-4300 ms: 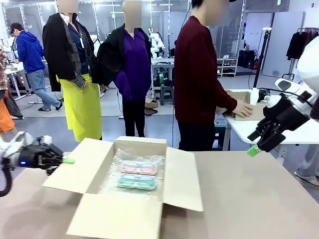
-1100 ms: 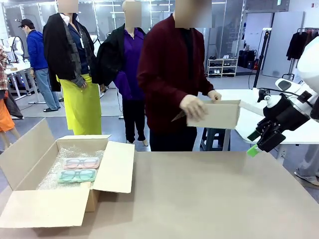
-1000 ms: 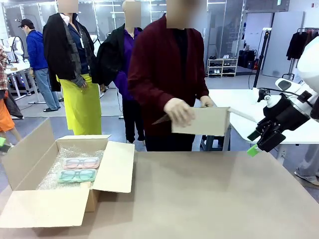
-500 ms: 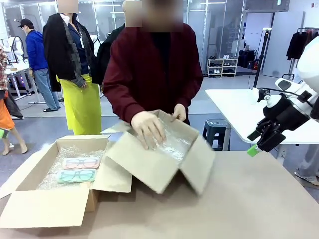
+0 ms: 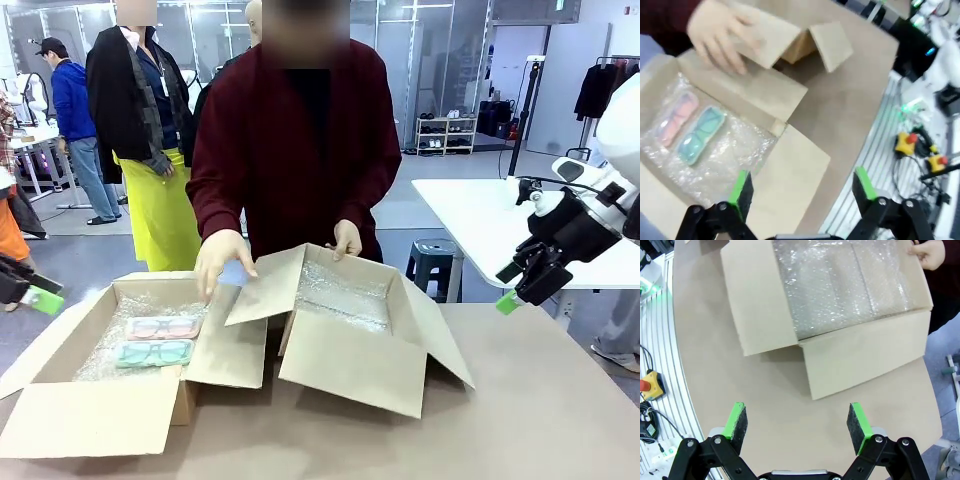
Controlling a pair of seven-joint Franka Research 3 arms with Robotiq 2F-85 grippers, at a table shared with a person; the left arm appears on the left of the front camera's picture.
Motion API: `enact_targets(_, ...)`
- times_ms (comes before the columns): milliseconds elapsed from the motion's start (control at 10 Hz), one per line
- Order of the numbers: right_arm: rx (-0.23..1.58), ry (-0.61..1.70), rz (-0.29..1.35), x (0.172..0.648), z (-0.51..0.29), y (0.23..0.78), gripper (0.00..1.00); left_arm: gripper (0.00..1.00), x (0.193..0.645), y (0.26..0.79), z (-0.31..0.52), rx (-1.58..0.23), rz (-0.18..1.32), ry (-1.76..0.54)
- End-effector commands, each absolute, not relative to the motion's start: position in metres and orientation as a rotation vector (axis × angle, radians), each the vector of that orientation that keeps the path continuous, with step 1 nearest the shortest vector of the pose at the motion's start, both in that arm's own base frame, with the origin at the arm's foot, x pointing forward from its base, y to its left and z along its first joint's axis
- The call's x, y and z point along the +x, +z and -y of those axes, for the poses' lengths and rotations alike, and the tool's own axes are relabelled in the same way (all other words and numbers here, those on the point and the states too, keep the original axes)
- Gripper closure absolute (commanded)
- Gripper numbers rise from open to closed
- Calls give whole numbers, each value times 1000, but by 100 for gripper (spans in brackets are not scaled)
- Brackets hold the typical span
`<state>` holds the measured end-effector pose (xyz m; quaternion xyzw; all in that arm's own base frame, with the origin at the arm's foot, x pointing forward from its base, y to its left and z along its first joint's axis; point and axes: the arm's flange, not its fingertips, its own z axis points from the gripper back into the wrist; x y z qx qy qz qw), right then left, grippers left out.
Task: Pack the glasses set securely to prepare it for shipping.
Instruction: Position the Package Box on the left side of the table.
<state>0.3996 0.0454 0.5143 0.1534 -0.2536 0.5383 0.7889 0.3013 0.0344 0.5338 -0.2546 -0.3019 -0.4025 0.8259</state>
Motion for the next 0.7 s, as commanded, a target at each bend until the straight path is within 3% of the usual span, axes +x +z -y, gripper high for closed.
enact_targets(0, 327, 1165, 539, 400, -46, 517, 0, 0, 315, 541, -8, -429, 576, -850)
enact_targets(300, 327, 1165, 539, 400, -46, 517, 0, 0, 330, 541, 28, -349, 509, -898)
enact_targets(600, 327, 1165, 539, 400, -46, 517, 0, 0, 332, 546, 24, -398, 566, -899)
